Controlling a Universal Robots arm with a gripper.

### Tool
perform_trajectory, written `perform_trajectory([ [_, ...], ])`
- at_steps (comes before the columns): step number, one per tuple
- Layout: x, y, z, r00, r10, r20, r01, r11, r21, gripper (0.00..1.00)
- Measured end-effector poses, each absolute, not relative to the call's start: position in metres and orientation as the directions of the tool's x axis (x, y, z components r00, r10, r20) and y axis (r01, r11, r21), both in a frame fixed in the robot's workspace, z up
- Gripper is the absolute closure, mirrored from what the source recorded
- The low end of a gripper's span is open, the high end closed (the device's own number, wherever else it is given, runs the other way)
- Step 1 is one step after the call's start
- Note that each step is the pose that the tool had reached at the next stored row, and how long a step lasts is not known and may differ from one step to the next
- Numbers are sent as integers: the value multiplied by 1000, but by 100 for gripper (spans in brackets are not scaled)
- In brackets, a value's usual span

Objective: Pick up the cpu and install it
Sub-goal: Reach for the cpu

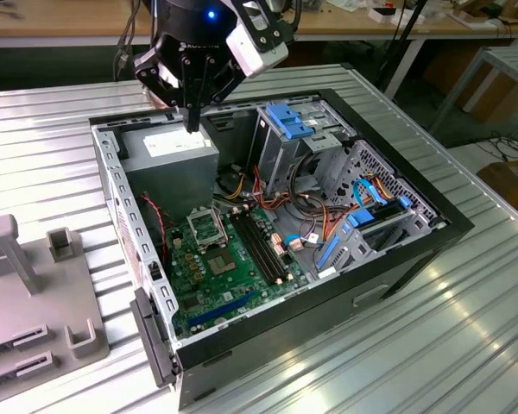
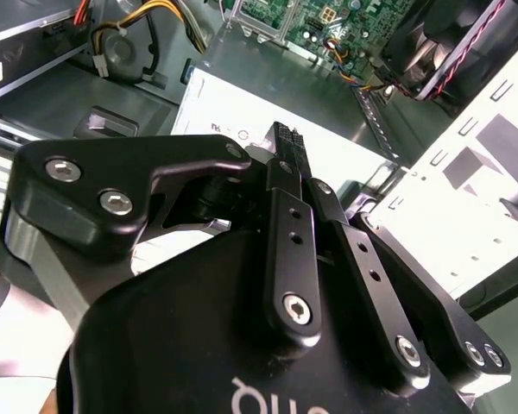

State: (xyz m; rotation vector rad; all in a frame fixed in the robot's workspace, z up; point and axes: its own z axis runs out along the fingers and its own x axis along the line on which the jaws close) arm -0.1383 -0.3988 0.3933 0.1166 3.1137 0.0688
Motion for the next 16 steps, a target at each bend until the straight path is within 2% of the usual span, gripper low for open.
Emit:
perform_trajectory([
  [16, -142, -399, 393, -997, 75, -23, 74, 996, 45, 89],
])
